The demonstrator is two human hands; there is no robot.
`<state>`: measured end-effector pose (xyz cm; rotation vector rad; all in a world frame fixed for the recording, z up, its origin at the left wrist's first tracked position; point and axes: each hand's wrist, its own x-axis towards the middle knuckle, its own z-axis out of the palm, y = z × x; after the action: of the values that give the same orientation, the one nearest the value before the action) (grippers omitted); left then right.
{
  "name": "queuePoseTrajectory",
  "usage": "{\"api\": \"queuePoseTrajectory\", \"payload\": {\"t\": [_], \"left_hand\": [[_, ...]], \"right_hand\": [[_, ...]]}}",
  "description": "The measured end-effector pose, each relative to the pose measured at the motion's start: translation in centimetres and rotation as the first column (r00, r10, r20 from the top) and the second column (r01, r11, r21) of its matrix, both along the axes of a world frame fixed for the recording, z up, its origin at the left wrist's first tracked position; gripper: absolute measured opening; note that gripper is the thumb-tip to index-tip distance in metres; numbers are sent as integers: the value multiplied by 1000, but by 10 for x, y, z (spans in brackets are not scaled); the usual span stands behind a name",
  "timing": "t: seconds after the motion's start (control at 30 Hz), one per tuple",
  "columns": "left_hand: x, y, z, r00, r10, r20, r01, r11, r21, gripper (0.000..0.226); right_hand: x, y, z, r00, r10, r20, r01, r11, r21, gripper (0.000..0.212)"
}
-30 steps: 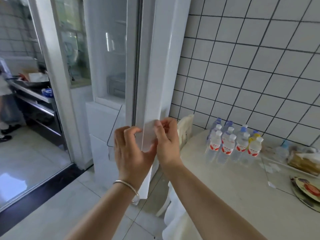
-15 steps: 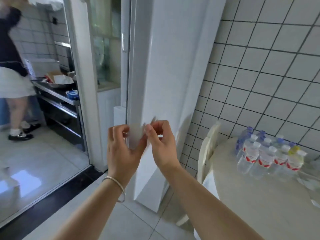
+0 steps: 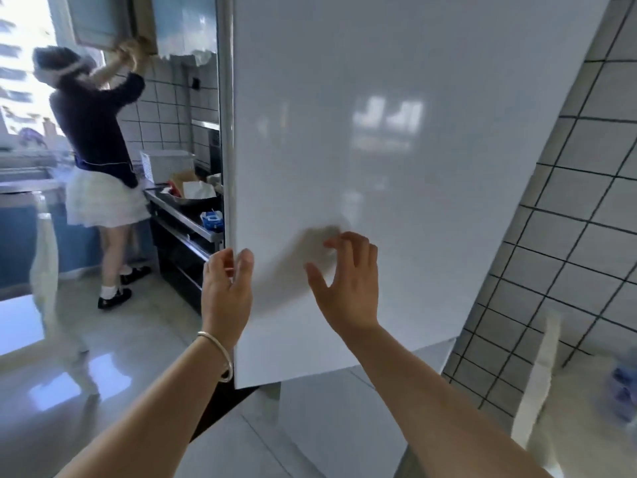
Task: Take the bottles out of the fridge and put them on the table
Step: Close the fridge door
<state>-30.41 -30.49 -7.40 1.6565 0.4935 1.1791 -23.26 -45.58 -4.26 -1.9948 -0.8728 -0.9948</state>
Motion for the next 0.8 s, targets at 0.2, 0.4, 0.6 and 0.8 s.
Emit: {"api": "queuePoseTrajectory", "payload": {"t": [0.2,0.4,0.6,0.8], "left_hand": [[78,67,9,999,-41,-8,41,996,-81,27],[160,122,3,973,-228,25,229,969,-95,23],[251,168,10,896,-444,15,443,892,-89,19],[322,192,11,788,-613,-65,605,789,-103,22]], "right_hand": [[83,48,9,958,-133,253,152,987,-58,39],[138,84,2,906,-223,359,293,944,-152,43],[189,109,-7,834,-475,281,540,806,-240,61],[225,129,-22,738,-626,252,672,650,-354,75]]}}
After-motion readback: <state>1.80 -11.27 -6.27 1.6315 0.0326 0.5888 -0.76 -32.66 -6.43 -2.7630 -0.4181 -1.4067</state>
